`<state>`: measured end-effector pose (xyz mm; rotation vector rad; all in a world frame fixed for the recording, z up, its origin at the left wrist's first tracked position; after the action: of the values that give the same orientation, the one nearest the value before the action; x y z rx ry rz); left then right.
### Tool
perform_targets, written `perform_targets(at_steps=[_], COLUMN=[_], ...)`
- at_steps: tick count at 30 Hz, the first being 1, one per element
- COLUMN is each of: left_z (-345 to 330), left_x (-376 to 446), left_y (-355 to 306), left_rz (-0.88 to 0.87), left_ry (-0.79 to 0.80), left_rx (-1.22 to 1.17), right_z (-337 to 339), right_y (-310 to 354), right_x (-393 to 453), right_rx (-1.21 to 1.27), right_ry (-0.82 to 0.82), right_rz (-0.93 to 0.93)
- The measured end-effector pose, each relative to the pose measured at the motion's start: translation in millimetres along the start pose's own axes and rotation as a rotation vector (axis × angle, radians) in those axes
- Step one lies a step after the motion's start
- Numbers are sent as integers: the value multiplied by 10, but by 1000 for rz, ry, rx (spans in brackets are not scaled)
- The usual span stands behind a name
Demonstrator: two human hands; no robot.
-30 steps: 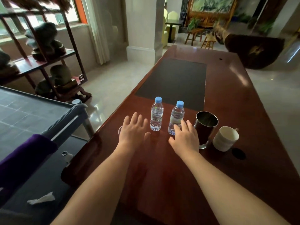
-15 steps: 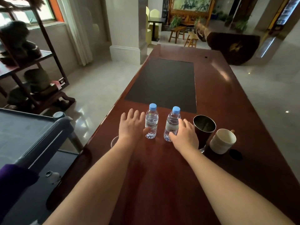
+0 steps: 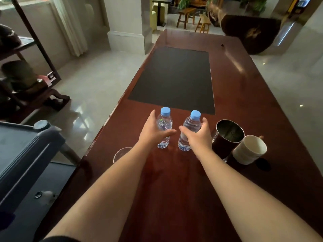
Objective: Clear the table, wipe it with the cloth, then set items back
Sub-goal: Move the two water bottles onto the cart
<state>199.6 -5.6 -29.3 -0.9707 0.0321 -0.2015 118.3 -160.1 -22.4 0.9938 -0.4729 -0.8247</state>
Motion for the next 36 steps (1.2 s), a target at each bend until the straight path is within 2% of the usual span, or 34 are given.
perform_targets(at_steps=[3, 6, 10, 19, 24, 36], left_z=[-136, -224, -314, -352, -131, 937], left_x=[108, 205, 268, 243, 248, 48], left_y=[67, 120, 130, 57, 58, 256], left_rz=[3, 10, 45, 24, 59, 149], left_ry=[33, -1, -37, -128, -184, -460], left_rx=[-184, -243, -227, -211, -242, -326], right_z=[-129, -244, -316, -392, -469, -1067], right_y=[-93, -165, -226, -218, -90, 683], right_x=[136, 248, 327, 390, 394, -29], right_rx=[93, 168, 169, 187, 219, 258], right_ry=[25, -10, -64, -44, 11, 237], right_rz=[-27, -35, 24, 80, 100, 267])
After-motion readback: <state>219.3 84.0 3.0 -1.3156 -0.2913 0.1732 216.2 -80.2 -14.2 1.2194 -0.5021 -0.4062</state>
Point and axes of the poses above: each hand's wrist, its own x-axis towards the middle knuckle, its own z-axis out of the back of the hand, y = z × x, the point moved 1 cm from there along x, towards the middle knuckle, and after that the axes turned 10 degrees about -y, right-handed, at the moved point
